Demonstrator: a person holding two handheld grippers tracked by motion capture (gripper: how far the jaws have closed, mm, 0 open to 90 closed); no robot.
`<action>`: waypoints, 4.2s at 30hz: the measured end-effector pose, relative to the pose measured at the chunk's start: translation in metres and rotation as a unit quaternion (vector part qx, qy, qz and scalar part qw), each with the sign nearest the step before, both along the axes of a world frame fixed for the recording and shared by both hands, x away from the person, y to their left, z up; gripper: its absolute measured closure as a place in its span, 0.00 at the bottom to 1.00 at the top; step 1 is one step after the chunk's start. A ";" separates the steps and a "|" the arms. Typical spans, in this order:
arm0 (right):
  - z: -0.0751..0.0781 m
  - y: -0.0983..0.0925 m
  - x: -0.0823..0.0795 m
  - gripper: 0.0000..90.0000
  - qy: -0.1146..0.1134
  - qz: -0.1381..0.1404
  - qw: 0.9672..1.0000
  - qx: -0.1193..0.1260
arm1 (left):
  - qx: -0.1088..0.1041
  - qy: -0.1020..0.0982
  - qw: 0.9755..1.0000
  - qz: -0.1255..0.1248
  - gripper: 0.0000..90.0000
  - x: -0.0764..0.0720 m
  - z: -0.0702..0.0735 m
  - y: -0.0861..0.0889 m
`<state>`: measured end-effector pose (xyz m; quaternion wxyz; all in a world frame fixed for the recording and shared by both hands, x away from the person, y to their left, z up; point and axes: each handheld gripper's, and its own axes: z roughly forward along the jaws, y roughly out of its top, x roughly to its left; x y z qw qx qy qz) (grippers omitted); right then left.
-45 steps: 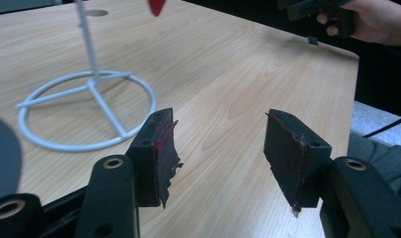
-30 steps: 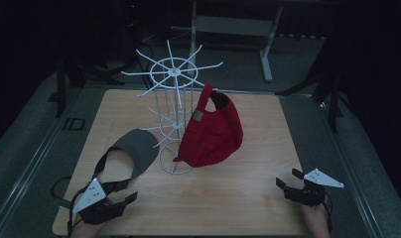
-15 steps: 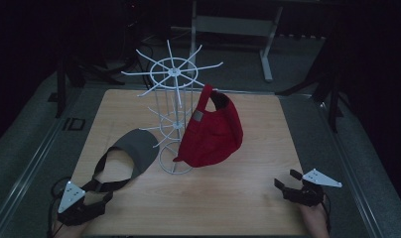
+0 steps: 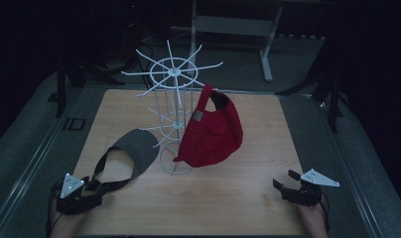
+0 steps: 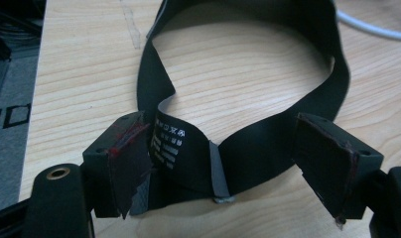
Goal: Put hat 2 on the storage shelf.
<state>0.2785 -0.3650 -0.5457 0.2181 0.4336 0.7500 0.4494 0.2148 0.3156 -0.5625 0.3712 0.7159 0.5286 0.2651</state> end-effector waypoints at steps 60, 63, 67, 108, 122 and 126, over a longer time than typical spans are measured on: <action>-0.003 -0.006 -0.002 0.22 0.011 -0.003 1.000 0.020 | 0.001 -0.186 0.968 -0.167 0.93 0.018 0.097 -0.017; -0.004 -0.006 -0.002 0.21 0.009 -0.002 1.000 0.023 | -0.001 -0.193 0.967 -0.168 0.93 0.020 0.106 -0.017; -0.003 -0.007 -0.002 0.21 0.006 -0.006 1.000 0.024 | -0.003 -0.197 0.966 -0.167 0.93 0.023 0.118 -0.018; -0.001 -0.005 -0.002 0.21 0.010 -0.001 1.000 0.016 | -0.026 -0.295 0.916 -0.271 0.93 0.001 0.261 -0.033; -0.002 -0.005 -0.002 0.21 0.012 -0.002 1.000 0.015 | -0.041 -0.302 0.901 -0.309 0.93 0.013 0.303 -0.052; -0.002 -0.005 -0.002 0.21 0.012 -0.002 1.000 0.016 | -0.037 -0.302 0.902 -0.307 0.93 0.018 0.312 -0.061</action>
